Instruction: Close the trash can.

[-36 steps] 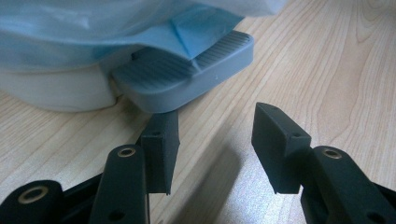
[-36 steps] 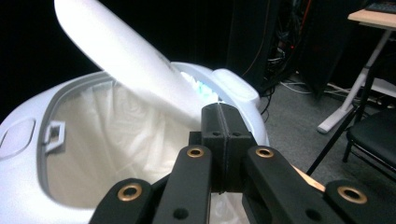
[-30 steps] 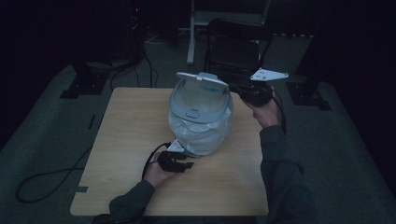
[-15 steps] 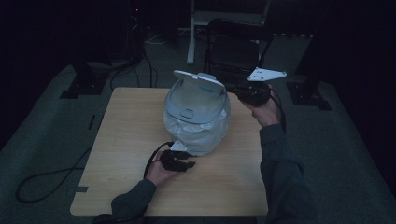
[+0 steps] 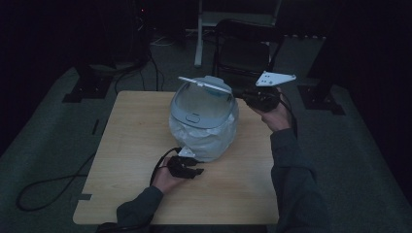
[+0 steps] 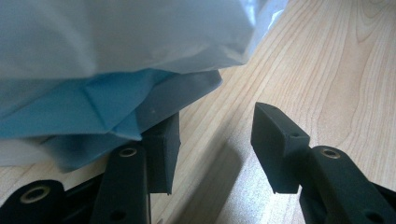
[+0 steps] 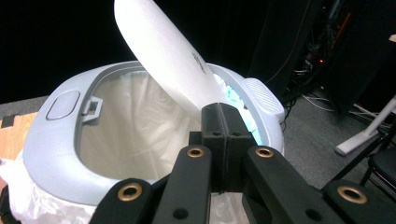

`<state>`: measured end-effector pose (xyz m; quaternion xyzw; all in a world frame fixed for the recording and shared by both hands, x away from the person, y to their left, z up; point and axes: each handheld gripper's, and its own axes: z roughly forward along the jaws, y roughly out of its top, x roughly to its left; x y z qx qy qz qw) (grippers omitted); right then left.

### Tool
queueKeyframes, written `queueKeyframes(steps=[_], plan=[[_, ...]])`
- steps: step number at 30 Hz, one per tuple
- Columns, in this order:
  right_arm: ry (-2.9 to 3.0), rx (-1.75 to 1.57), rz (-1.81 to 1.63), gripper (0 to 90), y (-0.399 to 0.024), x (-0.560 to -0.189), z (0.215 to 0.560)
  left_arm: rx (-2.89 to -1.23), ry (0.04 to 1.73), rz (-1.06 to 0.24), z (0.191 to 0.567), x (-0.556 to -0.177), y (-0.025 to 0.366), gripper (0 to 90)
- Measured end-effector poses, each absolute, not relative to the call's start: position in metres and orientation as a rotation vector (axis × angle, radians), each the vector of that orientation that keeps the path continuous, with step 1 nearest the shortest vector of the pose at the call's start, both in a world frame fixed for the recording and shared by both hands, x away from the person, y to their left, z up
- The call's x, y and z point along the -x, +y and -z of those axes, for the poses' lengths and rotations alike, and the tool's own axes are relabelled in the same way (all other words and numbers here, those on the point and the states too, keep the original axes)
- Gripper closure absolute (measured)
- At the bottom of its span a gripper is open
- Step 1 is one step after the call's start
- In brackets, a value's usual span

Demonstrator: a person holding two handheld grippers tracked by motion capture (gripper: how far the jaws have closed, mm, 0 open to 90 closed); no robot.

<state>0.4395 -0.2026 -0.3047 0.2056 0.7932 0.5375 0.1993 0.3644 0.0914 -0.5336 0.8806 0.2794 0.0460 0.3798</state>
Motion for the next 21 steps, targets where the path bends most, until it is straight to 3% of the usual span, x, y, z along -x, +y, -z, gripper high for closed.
queueKeyframes(steps=[21], plan=[[2.206, -0.598, -1.449, 90.0, -0.196, -0.459, 0.288, -2.242, 0.730, -0.122, 0.533, -0.363, 0.095, 53.0]])
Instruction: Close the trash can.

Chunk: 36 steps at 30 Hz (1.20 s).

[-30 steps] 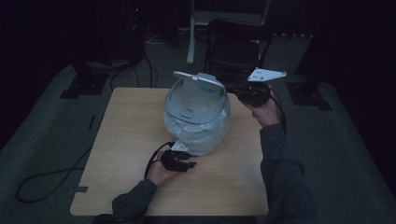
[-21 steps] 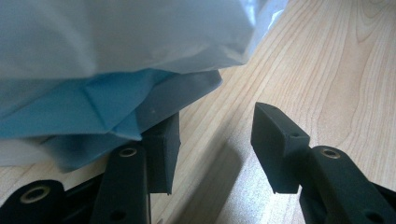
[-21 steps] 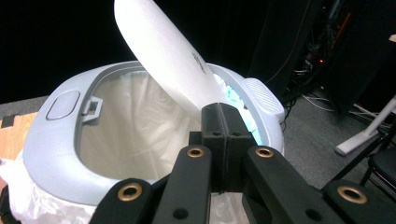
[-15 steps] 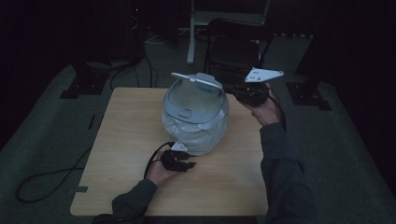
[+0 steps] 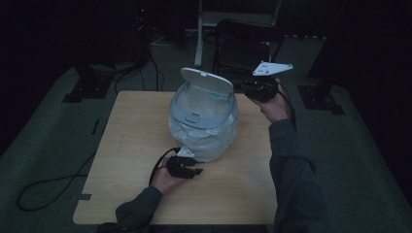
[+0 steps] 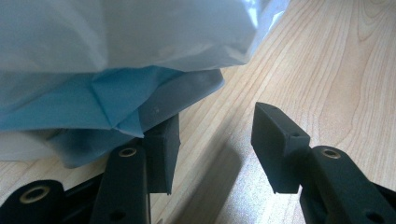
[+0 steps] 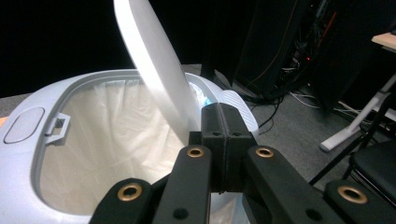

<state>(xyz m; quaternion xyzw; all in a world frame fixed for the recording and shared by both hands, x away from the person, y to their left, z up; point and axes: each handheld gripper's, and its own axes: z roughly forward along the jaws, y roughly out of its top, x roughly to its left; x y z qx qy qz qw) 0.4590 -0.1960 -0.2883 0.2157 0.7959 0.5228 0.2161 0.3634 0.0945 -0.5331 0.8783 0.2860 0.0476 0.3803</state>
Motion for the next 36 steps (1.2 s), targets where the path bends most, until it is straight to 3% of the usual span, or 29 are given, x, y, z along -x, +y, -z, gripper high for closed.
queueKeyframes(steps=[36], plan=[[2.404, -0.439, -1.501, 90.0, -0.139, -0.432, 0.318, -2.224, 0.761, -0.123, 0.534, -0.363, 0.097, 53.0]])
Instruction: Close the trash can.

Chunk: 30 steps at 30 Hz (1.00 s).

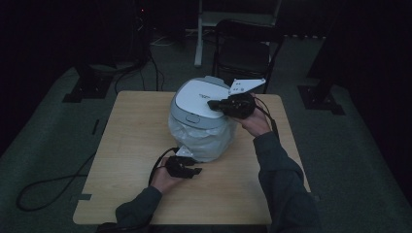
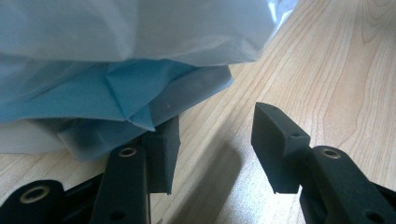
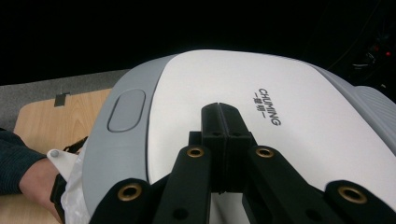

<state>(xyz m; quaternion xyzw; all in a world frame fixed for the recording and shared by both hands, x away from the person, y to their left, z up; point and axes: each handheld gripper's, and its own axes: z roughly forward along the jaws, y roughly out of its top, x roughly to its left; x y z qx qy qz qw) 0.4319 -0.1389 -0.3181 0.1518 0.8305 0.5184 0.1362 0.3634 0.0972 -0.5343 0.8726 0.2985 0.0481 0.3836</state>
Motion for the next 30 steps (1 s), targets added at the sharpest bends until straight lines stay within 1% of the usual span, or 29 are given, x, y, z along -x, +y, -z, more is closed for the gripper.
queueKeyframes(steps=[13, 30], plan=[[2.431, -0.439, -1.526, 90.0, -0.122, -0.431, 0.318, -2.225, 0.769, -0.125, 0.535, -0.364, 0.099, 52.9], [2.451, -0.474, -1.530, 90.0, -0.120, -0.431, 0.319, -2.227, 0.770, -0.126, 0.537, -0.364, 0.099, 52.9]])
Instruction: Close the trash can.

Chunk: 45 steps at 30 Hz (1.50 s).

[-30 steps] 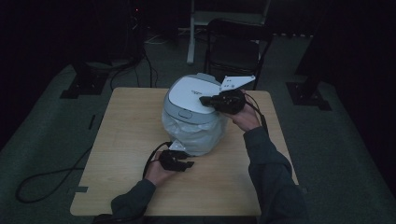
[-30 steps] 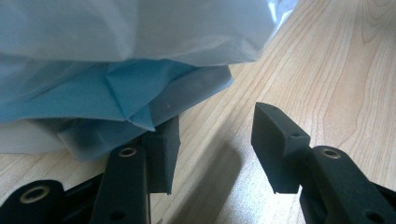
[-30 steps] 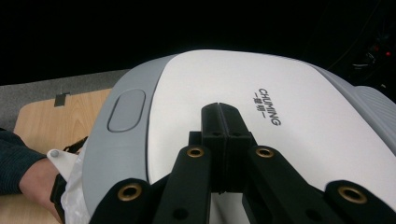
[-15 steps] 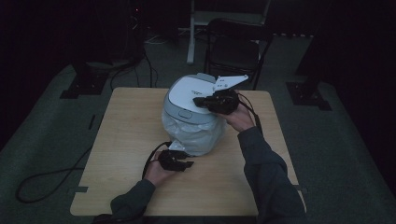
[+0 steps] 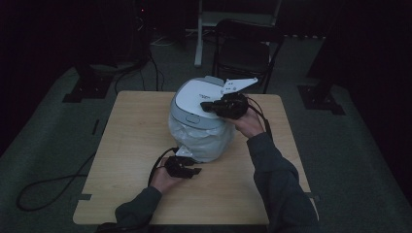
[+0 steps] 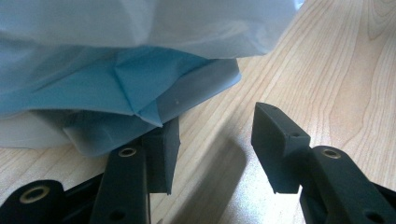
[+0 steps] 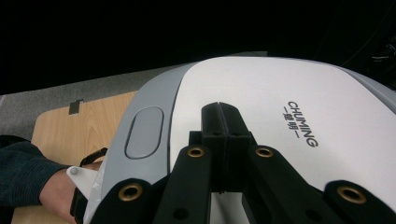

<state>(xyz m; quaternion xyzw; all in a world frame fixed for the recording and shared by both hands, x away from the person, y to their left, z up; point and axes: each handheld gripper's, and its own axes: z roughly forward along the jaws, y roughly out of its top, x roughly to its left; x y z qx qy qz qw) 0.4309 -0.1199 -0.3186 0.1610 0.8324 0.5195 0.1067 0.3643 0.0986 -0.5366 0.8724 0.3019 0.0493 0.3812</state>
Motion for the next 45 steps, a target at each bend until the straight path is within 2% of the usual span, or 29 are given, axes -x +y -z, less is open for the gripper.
queueKeyframes(steps=[16, 30, 45], plan=[[2.407, -0.462, -1.486, 90.0, -0.122, -0.422, 0.321, -2.232, 0.766, -0.126, 0.537, -0.363, 0.102, 52.9], [2.257, -0.598, -1.491, 90.0, -0.174, -0.398, 0.319, -2.216, 0.776, -0.142, 0.533, -0.359, 0.112, 52.8], [2.185, -0.767, -1.496, 89.9, -0.215, -0.385, 0.348, -2.220, 0.815, -0.160, 0.536, -0.357, 0.124, 52.7]])
